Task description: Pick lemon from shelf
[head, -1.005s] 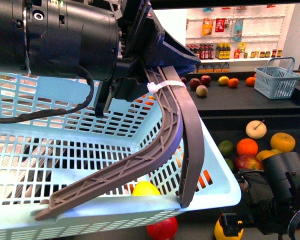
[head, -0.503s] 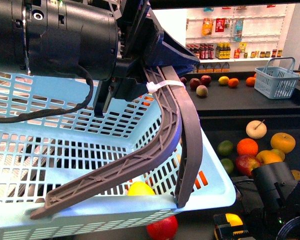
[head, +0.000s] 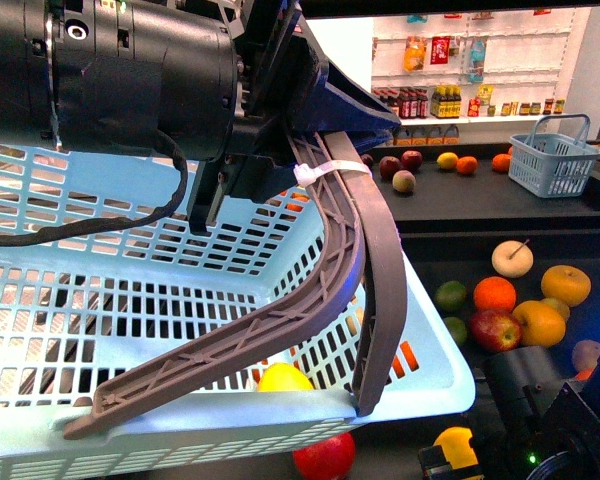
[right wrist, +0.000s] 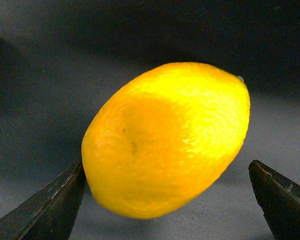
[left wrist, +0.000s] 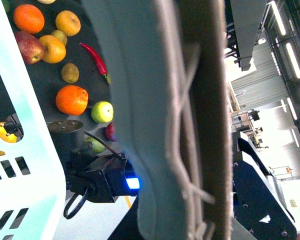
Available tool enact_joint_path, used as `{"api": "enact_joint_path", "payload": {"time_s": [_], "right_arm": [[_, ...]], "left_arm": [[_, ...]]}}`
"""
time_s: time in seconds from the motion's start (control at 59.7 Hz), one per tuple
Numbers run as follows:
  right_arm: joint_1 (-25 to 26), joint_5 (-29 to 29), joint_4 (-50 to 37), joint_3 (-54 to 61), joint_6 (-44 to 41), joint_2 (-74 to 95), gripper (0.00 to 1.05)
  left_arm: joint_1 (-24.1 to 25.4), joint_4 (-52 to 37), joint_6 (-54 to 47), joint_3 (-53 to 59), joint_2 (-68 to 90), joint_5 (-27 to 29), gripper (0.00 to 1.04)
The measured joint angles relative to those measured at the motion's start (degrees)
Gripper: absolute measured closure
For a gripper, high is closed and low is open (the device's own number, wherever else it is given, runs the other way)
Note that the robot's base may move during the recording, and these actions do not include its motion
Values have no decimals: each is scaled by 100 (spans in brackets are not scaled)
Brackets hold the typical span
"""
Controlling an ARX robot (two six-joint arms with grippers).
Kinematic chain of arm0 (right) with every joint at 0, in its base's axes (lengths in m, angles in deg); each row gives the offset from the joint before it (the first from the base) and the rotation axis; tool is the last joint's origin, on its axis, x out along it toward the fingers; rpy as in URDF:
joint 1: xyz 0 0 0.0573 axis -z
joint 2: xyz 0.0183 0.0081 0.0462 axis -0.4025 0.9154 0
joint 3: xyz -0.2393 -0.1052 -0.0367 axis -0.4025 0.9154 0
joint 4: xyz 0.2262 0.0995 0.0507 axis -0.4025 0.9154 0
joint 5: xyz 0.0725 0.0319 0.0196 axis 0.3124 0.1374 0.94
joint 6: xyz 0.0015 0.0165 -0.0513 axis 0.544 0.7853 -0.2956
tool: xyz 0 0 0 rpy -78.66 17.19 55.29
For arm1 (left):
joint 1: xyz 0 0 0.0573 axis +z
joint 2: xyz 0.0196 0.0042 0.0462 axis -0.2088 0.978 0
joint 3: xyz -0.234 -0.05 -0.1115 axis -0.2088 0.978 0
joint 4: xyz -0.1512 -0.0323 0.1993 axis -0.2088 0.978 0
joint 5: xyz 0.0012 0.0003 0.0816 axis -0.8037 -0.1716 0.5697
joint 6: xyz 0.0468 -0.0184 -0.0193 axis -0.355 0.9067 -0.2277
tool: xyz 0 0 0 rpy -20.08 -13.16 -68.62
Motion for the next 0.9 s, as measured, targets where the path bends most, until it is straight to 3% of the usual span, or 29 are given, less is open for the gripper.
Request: {"api": "enact_joint_path", "payload": {"time_s": [0.452,0.653,0.905], "right_arm": [[-116,-120,96,-533,24,321,7],[-125,-79,83,-540,26,339,24],[-92,-42,15,-522,44,337,25]], "left_arm": [[2,0,0,0,0,2,98],[0,0,0,0,0,-2,98],[0,0,-2,0,0,0,98]]}}
